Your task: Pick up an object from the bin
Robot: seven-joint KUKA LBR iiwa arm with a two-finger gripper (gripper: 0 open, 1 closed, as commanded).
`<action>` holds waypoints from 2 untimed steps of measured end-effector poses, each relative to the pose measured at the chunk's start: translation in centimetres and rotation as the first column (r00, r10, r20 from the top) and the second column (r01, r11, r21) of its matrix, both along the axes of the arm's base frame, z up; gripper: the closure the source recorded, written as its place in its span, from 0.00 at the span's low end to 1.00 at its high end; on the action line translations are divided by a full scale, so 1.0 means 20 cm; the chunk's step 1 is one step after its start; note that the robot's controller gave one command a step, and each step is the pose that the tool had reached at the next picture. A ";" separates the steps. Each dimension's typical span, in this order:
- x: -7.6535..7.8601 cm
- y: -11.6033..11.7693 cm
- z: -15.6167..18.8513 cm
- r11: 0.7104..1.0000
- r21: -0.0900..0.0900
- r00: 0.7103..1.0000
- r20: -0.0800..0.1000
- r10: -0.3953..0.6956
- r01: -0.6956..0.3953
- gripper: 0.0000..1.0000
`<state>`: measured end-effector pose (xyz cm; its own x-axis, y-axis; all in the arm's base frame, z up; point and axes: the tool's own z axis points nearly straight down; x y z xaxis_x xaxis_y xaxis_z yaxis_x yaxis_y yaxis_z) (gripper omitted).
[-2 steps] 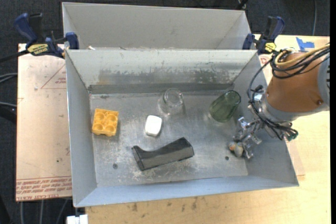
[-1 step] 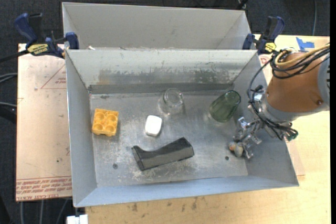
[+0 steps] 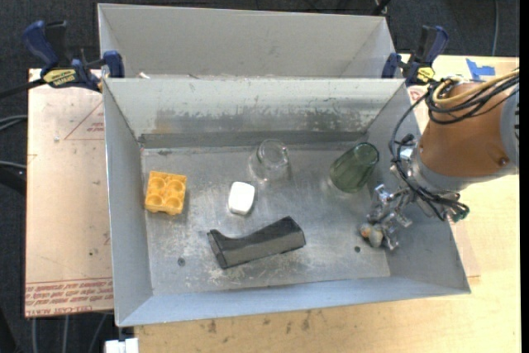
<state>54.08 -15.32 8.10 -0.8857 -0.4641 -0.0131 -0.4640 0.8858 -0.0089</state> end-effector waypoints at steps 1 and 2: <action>0.00 0.00 0.00 1.000 0.000 1.000 0.000 0.000 0.000 1.00; -0.01 0.07 0.26 1.000 0.003 0.999 -0.013 0.029 -0.029 1.00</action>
Offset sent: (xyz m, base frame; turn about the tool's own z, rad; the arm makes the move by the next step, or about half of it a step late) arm -0.0028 0.0123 0.0520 -0.0302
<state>53.88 -13.98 13.27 -0.8721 -0.4893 -0.0028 -0.4893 0.8721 0.0000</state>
